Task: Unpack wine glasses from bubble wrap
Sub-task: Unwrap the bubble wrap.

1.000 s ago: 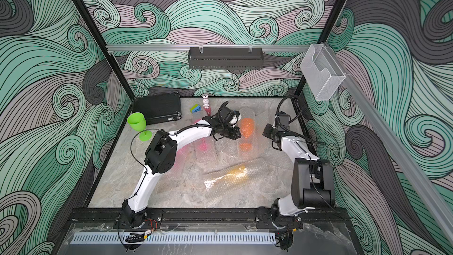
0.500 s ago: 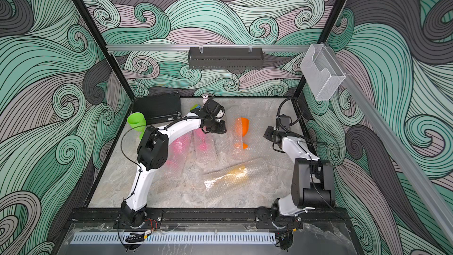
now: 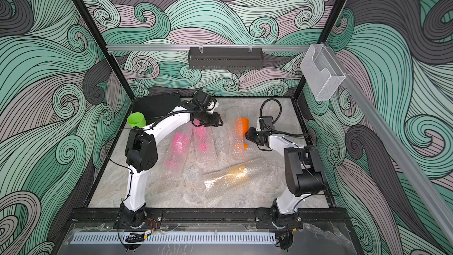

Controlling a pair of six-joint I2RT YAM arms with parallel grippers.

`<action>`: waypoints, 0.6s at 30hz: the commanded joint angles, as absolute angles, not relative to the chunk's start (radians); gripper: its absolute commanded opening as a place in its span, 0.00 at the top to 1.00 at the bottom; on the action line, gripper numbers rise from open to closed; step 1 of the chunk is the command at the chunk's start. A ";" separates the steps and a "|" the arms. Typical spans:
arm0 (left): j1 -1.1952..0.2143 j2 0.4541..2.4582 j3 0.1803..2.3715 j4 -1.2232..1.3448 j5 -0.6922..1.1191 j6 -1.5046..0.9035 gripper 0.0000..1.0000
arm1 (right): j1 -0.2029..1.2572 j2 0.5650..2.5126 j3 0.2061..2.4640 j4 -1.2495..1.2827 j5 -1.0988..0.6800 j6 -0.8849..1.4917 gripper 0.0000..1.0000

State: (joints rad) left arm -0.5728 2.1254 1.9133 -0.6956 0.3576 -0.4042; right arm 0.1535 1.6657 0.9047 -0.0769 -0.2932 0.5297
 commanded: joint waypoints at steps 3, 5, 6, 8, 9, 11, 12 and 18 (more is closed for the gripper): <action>-0.565 2.069 1.910 -0.715 0.424 -0.429 0.53 | 0.200 1.697 0.952 -0.058 -0.328 0.551 0.45; -0.561 2.066 1.904 -0.706 0.432 -0.436 0.53 | 0.215 1.710 0.961 -0.065 -0.324 0.548 0.45; -0.560 2.066 1.902 -0.704 0.436 -0.439 0.53 | 0.221 1.715 0.966 -0.069 -0.320 0.546 0.45; -0.557 2.062 1.899 -0.706 0.440 -0.440 0.53 | 0.236 1.730 0.978 -0.079 -0.312 0.541 0.45; -0.556 2.063 1.899 -0.705 0.443 -0.442 0.53 | 0.243 1.737 0.984 -0.084 -0.308 0.538 0.45; -0.550 2.059 1.898 -0.703 0.449 -0.447 0.54 | 0.253 1.753 0.997 -0.094 -0.300 0.532 0.46; -0.548 2.056 1.895 -0.704 0.452 -0.449 0.53 | 0.258 1.761 1.004 -0.098 -0.296 0.530 0.47; -0.527 2.027 1.870 -0.688 0.458 -0.459 0.53 | 0.284 1.800 1.034 -0.134 -0.278 0.512 0.57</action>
